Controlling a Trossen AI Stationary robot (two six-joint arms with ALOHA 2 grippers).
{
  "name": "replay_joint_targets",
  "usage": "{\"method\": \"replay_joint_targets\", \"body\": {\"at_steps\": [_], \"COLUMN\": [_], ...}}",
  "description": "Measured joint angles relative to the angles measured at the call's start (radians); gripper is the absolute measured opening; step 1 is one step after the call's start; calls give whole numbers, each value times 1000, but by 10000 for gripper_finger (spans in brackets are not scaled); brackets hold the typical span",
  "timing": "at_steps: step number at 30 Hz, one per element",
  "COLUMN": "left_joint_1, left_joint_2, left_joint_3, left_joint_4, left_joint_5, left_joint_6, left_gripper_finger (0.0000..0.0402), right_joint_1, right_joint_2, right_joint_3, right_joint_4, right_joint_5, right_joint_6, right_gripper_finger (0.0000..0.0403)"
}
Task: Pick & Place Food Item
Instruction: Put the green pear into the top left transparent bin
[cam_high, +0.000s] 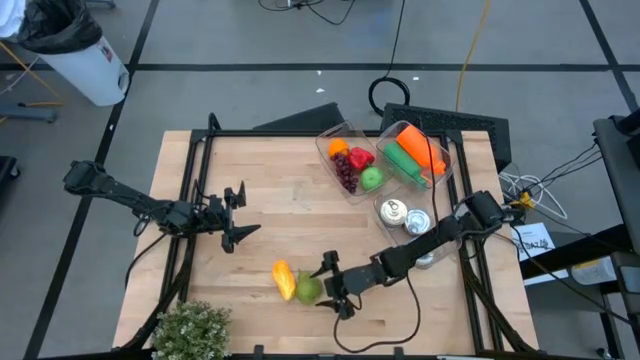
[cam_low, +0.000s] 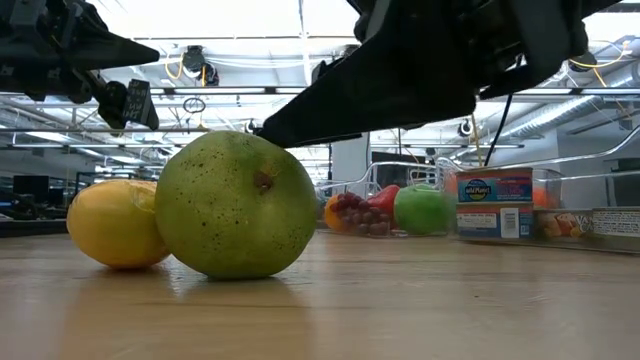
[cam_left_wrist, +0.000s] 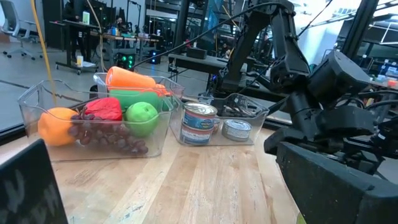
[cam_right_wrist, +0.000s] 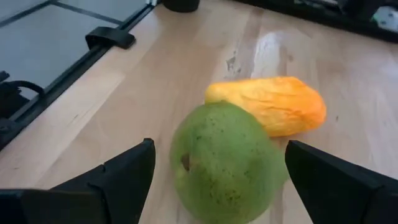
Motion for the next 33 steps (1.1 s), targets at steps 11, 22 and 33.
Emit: {"method": "replay_joint_targets", "body": {"at_steps": [11, 22, 33], "left_joint_1": [0, 0, 0], "left_joint_2": [0, 0, 0], "left_joint_3": [0, 0, 0], "left_joint_4": [0, -1, 0], "left_joint_5": [0, 0, 0], "left_joint_6": [0, 0, 0], "left_gripper_finger": [333, 333, 333], "right_joint_1": [-8, -25, -29], "right_joint_2": [102, 127, 108], "right_joint_3": [31, 46, 44], "right_joint_4": [35, 30, 3], "right_joint_5": [0, -4, -2], "right_joint_6": [-22, -20, -21], "right_gripper_finger": [337, 256, 246]}}
